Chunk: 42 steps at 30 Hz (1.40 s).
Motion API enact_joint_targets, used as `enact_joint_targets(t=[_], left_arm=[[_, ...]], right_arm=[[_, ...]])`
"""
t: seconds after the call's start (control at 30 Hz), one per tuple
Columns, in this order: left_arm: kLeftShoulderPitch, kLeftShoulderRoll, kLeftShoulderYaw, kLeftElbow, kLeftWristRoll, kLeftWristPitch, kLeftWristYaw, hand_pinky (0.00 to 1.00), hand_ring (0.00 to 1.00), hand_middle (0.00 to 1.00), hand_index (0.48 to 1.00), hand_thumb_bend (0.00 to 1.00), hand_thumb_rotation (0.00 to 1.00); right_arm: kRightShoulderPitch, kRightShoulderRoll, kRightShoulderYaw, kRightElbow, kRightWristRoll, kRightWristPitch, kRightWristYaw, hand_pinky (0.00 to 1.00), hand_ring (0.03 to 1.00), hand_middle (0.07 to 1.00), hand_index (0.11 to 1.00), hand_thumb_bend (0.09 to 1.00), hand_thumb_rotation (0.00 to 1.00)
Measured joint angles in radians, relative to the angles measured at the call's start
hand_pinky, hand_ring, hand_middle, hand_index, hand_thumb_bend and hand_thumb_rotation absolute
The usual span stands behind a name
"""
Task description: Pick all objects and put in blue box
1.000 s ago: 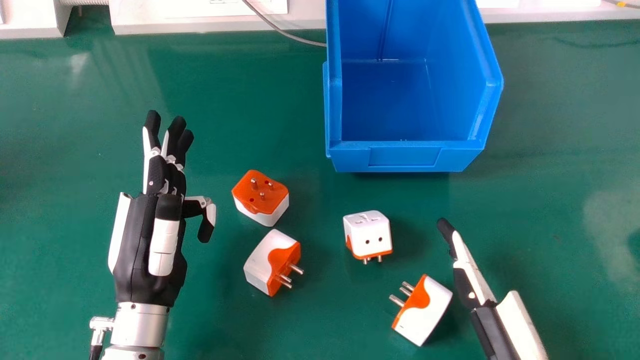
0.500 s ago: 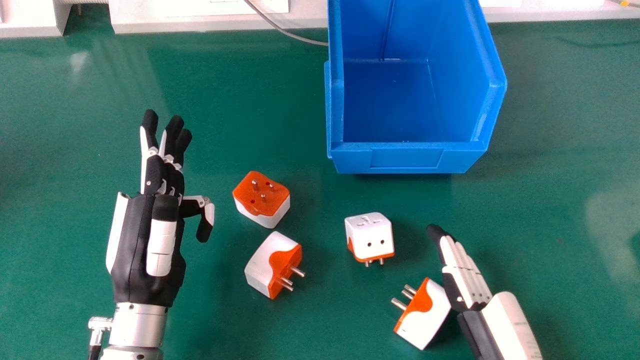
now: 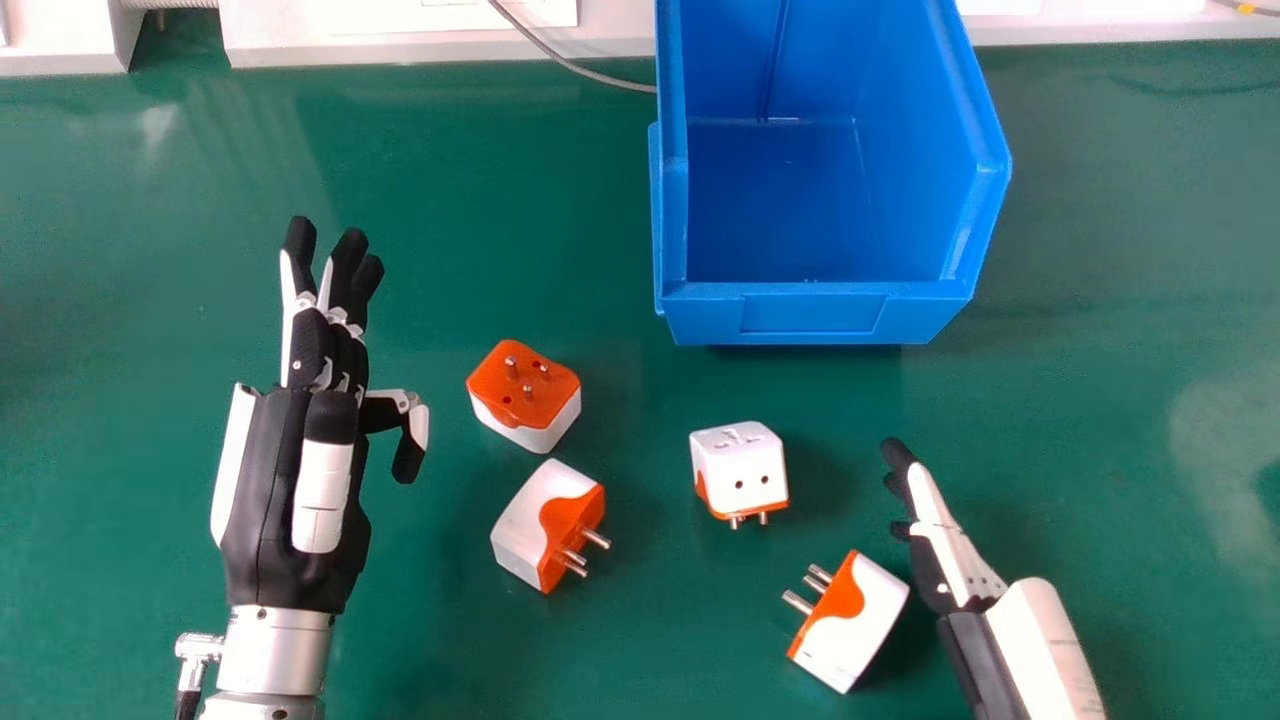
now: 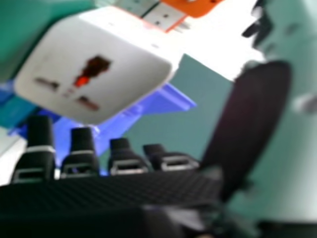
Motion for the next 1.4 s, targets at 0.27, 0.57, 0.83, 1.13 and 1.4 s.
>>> enact_joint_targets(t=[0.27,0.57,0.83,1.13,1.4], left_arm=[[0.001,-0.002,-0.001,0.000,-0.012,0.000,-0.001,0.00,1.00,1.00,0.982,1.00,0.91],[0.004,-0.005,-0.002,-0.004,-0.017,0.000,-0.005,0.00,1.00,1.00,0.982,1.00,0.91],[0.004,-0.006,0.000,-0.005,-0.018,0.001,-0.018,0.00,1.00,1.00,0.982,1.00,0.91],[0.004,-0.014,0.007,-0.005,-0.018,0.000,-0.018,0.00,1.00,1.00,0.982,1.00,0.91],[0.004,-0.014,0.009,-0.006,-0.018,0.000,-0.018,0.00,1.00,1.00,0.983,1.00,0.91]], right_arm=[[-0.025,-0.004,0.037,0.040,0.000,0.002,-0.043,0.71,0.857,0.936,0.989,1.000,0.31],[-0.028,-0.005,0.039,0.046,0.036,-0.003,-0.040,0.69,0.827,0.897,0.953,1.000,0.28],[-0.037,-0.005,0.047,0.062,0.038,-0.002,-0.040,0.69,0.812,0.878,0.927,1.000,0.27],[-0.050,-0.005,0.048,0.077,0.064,0.002,-0.028,0.68,0.805,0.867,0.914,1.000,0.26],[-0.045,-0.005,0.052,0.052,0.073,0.032,-0.024,0.66,0.773,0.822,0.857,0.979,0.20]])
